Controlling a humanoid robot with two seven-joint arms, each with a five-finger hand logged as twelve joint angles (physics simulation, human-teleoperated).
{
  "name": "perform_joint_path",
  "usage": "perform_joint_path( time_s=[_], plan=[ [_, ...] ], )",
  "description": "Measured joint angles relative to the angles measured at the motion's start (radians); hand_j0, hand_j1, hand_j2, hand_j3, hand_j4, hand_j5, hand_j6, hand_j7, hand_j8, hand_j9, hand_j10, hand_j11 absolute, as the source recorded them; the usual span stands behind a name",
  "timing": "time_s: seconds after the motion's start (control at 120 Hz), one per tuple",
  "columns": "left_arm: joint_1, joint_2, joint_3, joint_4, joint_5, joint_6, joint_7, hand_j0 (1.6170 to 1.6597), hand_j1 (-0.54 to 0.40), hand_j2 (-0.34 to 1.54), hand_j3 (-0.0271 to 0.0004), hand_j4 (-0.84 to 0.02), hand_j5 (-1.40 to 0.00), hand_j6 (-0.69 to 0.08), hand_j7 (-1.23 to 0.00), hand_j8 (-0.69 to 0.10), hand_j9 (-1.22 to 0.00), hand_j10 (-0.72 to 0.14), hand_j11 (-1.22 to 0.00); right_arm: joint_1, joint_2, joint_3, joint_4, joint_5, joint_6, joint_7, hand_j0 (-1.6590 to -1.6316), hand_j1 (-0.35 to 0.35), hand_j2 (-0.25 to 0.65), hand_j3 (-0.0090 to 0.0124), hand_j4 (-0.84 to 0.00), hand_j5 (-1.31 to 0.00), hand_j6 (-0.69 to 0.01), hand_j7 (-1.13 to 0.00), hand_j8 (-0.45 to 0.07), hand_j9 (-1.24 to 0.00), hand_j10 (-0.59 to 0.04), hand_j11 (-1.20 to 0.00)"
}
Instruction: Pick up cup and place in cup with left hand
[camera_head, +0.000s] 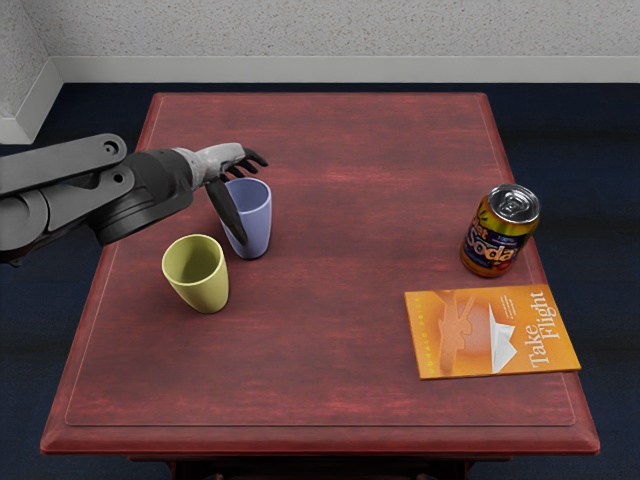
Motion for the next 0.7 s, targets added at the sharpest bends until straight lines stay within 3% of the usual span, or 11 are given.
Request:
perform_joint_path(
  time_s=[0.517, 0.7],
  plan=[
    [-0.007, -0.002, 0.012, -0.001, 0.0, -0.006, 0.0, 1.658, -0.068, 0.07, 0.0, -0.353, -0.46, -0.353, -0.46, -0.354, -0.46, -0.353, -0.46, 0.0, 0.0, 0.0, 0.0, 0.0, 0.0, 0.0, -1.6581, -0.349, 0.0, 0.0, 0.0, 0.0, 0.0, 0.0, 0.0, 0.0, 0.0, 0.0],
    [-0.009, 0.0, 0.014, -0.005, 0.0, -0.007, 0.0, 1.6561, -0.101, 0.08, 0.0, -0.419, -0.55, -0.298, -0.56, -0.356, -0.56, -0.415, -0.56, 0.0, 0.0, 0.0, 0.0, 0.0, 0.0, 0.0, -1.6581, -0.349, 0.0, 0.0, 0.0, 0.0, 0.0, 0.0, 0.0, 0.0, 0.0, 0.0]
  ],
)
